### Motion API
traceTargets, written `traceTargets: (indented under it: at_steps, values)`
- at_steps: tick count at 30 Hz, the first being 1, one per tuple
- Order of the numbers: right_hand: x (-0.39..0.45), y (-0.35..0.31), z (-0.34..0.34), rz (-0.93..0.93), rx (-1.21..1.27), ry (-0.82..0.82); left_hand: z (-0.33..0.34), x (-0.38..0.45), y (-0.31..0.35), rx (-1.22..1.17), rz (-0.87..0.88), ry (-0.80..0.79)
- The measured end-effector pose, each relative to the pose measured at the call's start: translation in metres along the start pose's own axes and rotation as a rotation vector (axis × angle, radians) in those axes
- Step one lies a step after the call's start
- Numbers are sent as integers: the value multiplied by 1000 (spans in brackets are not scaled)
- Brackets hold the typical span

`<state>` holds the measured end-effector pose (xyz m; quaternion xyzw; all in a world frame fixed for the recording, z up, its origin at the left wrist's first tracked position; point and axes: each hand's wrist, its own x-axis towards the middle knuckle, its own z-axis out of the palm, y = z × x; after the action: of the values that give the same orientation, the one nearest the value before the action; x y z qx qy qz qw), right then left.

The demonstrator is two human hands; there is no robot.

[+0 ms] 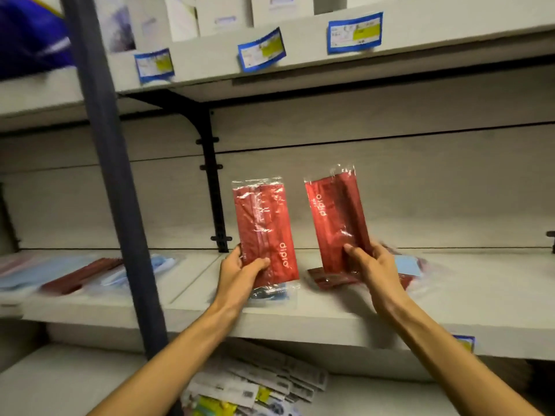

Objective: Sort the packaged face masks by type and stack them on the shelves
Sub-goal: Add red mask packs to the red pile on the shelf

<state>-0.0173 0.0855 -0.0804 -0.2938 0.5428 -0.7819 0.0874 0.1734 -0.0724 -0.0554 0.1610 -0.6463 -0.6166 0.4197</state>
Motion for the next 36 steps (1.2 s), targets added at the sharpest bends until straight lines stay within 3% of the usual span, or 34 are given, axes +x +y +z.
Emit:
traceTargets:
  at_steps: [7, 20, 27, 36]
  values:
    - [-80, 17, 80, -14, 118, -8, -120, -43, 0, 23, -97, 18]
    - [-230, 57, 326, 113, 100, -247, -368, -87, 13, 82, -183, 97]
    - [-233, 60, 410, 275, 30, -207, -454, -77, 17, 87, -301, 131]
    - [-168, 56, 475, 296, -95, -228, -494, -12, 17, 37, -231, 167]
